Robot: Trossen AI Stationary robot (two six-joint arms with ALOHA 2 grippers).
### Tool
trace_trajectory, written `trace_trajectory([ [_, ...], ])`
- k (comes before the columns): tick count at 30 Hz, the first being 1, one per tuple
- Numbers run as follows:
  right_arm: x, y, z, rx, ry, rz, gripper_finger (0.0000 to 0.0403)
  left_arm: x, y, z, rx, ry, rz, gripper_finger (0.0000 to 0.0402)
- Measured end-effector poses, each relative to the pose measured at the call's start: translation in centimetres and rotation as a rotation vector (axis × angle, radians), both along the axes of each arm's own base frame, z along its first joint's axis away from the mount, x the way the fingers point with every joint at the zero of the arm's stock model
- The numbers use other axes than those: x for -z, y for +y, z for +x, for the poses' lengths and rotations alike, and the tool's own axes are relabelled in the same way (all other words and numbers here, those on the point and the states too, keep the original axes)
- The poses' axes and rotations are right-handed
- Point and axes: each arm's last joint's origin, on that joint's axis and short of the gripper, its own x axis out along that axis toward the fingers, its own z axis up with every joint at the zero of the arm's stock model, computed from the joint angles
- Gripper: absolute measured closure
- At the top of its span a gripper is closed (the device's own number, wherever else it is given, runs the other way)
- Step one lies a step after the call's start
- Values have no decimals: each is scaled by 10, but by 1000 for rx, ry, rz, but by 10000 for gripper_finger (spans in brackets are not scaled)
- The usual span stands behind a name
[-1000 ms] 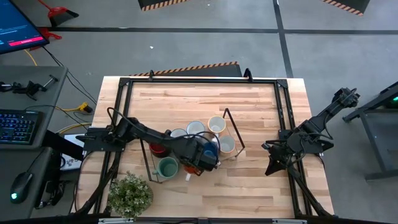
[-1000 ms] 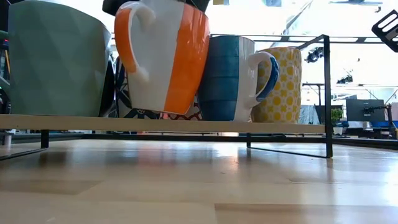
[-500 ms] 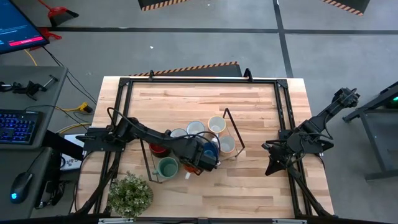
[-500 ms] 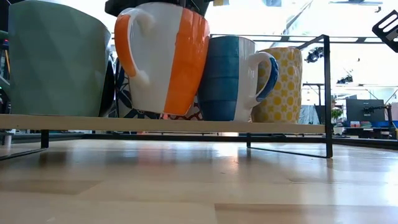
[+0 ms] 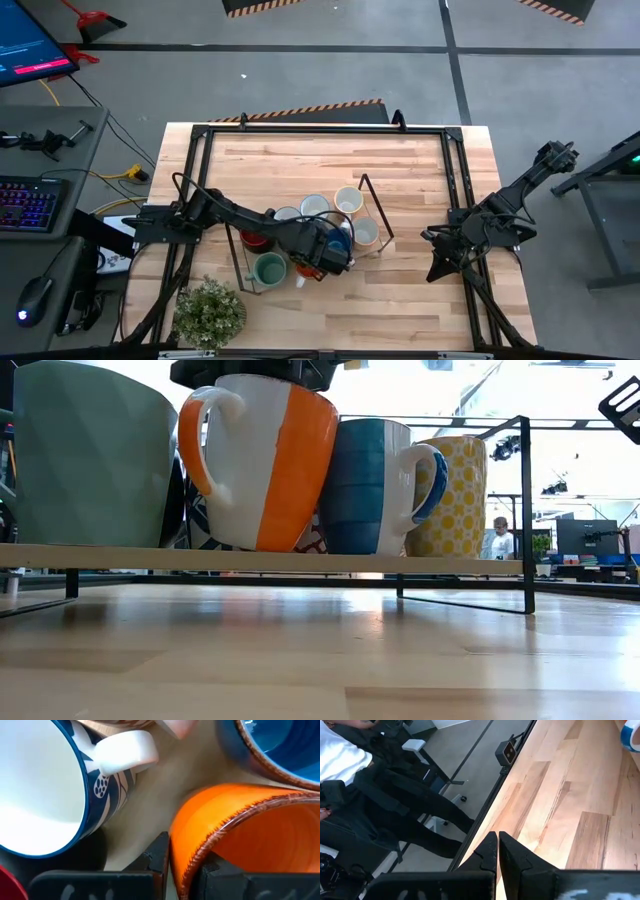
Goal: Place coffee mugs
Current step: Put the orange mug on the shelf
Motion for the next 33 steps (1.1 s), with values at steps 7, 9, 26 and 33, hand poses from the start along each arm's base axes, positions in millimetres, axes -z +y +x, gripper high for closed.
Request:
trace_trajectory([
  [7,0,0,0,0,0,0,403,0,0,0,1,0,-1,360],
  [9,0,0,0,0,0,0,403,0,0,0,-1,1,-2,354],
  [26,0,0,0,0,-6,-6,403,0,0,0,-1,1,-3,325],
  [33,0,0,0,-1,-6,-6,403,-12,2,-4,8,-29,-10,325],
])
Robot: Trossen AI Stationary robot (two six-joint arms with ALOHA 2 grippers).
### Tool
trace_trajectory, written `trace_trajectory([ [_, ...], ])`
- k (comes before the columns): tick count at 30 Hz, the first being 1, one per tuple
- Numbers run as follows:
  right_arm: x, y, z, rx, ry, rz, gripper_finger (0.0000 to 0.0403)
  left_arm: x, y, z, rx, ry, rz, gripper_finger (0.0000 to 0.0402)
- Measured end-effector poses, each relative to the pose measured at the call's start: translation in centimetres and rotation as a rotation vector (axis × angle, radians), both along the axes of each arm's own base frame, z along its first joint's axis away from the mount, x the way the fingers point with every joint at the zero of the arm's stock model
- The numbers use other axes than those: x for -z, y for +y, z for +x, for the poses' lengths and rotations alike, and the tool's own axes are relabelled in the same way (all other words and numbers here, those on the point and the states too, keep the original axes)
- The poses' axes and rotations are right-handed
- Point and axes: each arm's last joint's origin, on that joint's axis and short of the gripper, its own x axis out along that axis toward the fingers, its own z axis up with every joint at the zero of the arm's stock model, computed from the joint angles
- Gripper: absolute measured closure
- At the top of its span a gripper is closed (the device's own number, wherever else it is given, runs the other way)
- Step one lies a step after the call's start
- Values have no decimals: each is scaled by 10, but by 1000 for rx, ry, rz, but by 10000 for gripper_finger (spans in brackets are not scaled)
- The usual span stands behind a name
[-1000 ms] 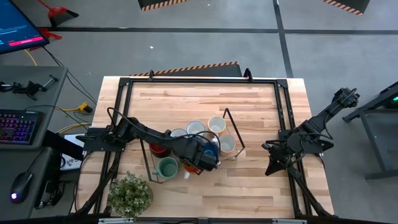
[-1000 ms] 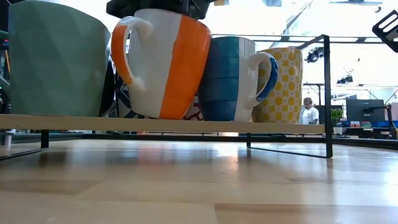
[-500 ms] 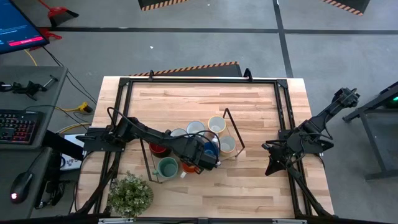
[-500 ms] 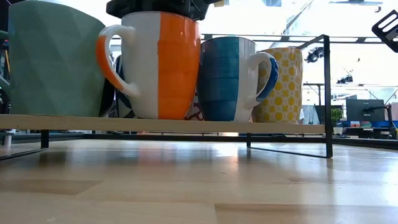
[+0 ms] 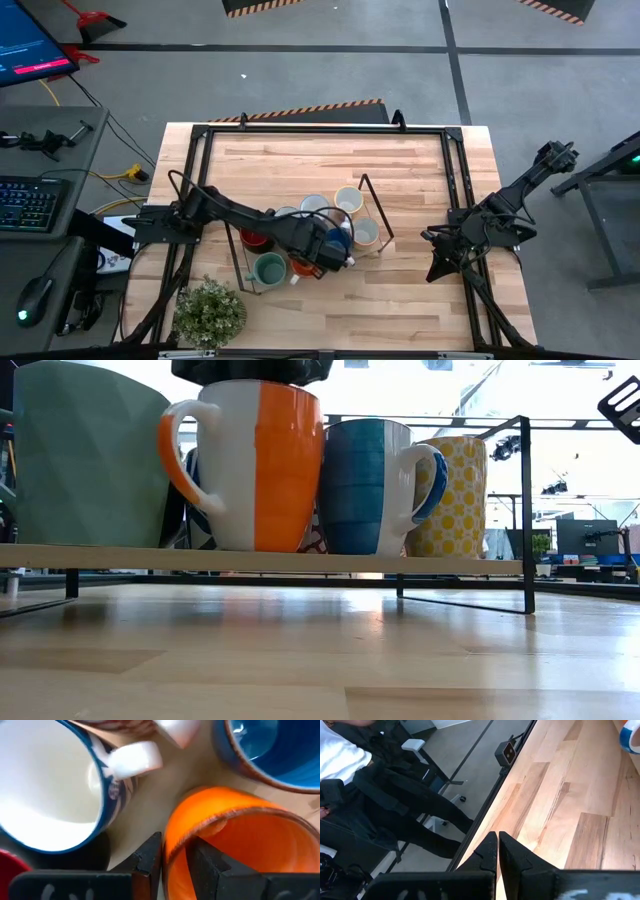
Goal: Place coffee mugs
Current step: Put the orange mug on the shelf, then return to Home Position
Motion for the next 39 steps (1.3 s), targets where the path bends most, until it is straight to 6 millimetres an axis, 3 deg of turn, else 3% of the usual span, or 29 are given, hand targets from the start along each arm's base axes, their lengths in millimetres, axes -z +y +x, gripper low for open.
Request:
trace_trajectory([
  [10,-1,0,0,1,-7,5,403,-21,7,-8,0,-58,9,325],
  [22,-1,0,1,2,-12,9,403,-29,12,-10,33,-66,-6,325],
  [28,-2,0,1,3,-17,12,403,-71,20,-34,67,-165,-64,325],
  [36,-2,-2,3,124,-37,-8,403,-142,23,-96,440,-341,-32,325],
  [39,0,-2,2,148,36,31,403,-163,25,-120,471,-434,74,325],
])
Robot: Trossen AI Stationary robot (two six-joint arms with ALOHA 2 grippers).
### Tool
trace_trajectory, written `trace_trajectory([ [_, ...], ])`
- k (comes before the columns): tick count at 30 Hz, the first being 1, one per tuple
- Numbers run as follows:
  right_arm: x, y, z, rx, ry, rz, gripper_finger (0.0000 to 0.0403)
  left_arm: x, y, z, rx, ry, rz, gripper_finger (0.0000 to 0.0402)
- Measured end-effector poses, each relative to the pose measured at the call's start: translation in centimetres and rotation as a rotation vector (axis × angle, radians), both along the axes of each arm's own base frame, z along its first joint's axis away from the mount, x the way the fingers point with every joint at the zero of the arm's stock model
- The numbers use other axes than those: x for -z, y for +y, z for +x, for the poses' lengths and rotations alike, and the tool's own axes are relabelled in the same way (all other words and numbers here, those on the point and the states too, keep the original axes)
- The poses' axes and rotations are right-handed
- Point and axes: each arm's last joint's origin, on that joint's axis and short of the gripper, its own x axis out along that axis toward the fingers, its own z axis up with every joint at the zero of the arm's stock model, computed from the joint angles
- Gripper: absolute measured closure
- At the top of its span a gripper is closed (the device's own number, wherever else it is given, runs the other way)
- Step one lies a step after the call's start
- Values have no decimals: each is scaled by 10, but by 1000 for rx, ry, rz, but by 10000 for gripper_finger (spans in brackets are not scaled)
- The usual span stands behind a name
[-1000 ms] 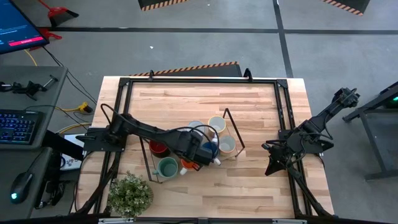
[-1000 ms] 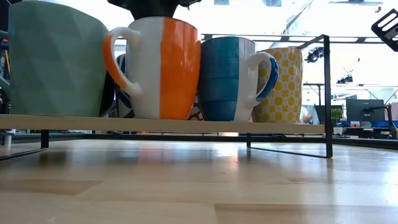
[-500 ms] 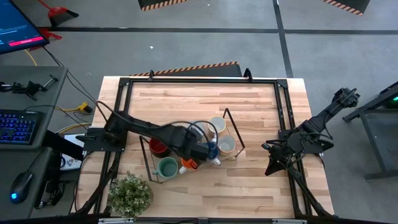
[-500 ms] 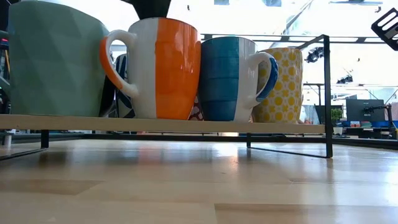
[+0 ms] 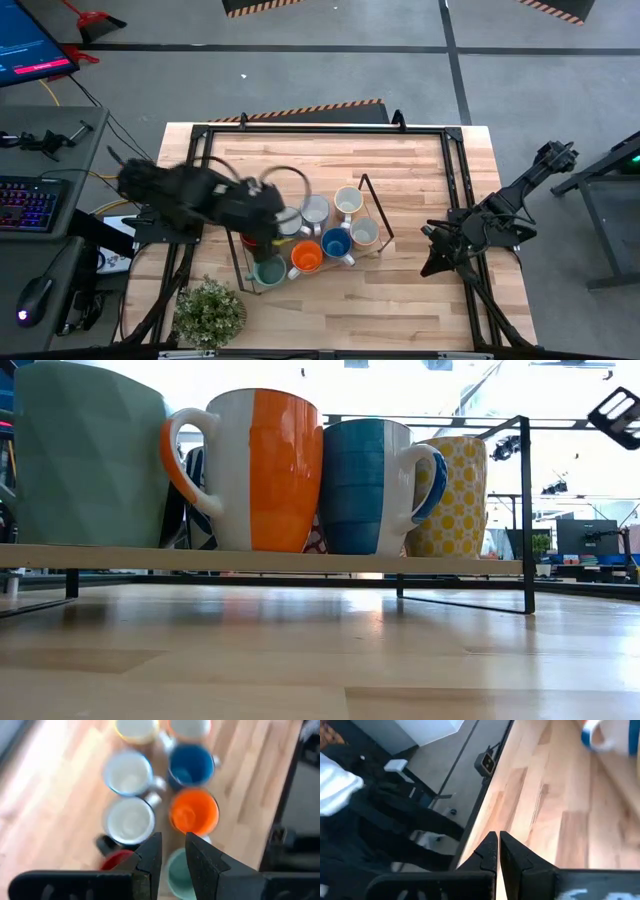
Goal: Place coffee mugs
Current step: Return to Home Position
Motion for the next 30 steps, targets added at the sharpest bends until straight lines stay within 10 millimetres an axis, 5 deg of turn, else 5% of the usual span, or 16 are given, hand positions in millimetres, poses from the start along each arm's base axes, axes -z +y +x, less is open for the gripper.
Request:
trace_trajectory([
  [10,1,-1,0,71,60,47,403,-39,7,-55,-30,-194,-34,326],
  [15,-1,-2,2,74,-77,-75,403,-44,10,-75,220,-188,171,326],
  [20,-21,-6,1,24,-318,-53,403,-57,38,-126,206,-286,192,326],
  [25,-39,-18,-13,-18,-524,-33,403,-44,61,-171,202,-402,152,326],
  [30,-50,-32,-29,16,-653,-13,403,2,73,-192,260,-528,158,326],
])
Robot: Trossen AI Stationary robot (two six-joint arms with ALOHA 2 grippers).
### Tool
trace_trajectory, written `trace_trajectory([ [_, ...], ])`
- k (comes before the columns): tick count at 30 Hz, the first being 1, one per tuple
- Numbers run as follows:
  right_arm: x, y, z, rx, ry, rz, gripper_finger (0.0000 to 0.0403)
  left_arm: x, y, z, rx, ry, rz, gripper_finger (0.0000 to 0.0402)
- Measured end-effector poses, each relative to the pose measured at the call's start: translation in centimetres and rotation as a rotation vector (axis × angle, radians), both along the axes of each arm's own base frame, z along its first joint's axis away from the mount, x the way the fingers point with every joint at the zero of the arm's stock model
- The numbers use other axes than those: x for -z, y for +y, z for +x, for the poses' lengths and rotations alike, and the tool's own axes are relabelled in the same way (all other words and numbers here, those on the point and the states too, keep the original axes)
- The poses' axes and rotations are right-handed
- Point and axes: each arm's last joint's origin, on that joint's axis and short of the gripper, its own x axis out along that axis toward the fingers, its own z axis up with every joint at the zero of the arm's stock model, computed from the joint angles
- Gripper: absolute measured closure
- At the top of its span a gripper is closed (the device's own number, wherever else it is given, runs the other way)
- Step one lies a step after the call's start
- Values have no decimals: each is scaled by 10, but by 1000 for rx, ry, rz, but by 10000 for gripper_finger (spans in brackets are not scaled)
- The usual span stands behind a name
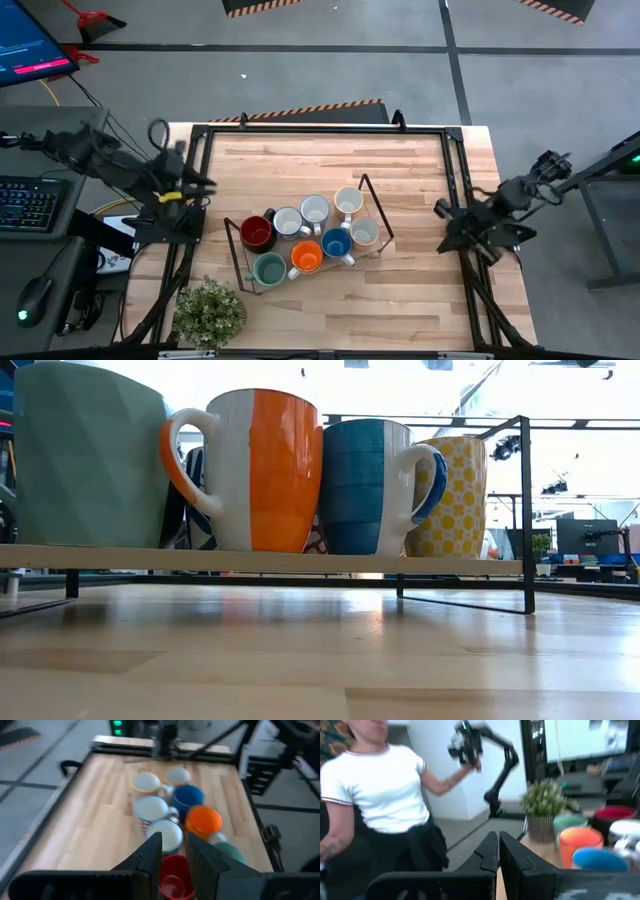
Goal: Place coffee mugs
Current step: Return to Home Position
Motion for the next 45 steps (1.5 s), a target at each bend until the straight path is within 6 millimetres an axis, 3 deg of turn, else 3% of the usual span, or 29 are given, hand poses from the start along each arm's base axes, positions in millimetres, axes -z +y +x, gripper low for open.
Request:
trace_trajectory([
  [4,-6,-10,-13,16,-89,25,403,42,7,-17,90,-83,-86,326],
  [13,-9,-22,-29,15,-177,39,403,98,22,-48,168,-365,-155,326],
  [26,-1,-22,-28,41,-120,-11,403,161,12,-30,196,-473,-174,326],
  [45,3,-22,-27,64,-73,-15,403,217,0,4,121,-689,-239,326],
])
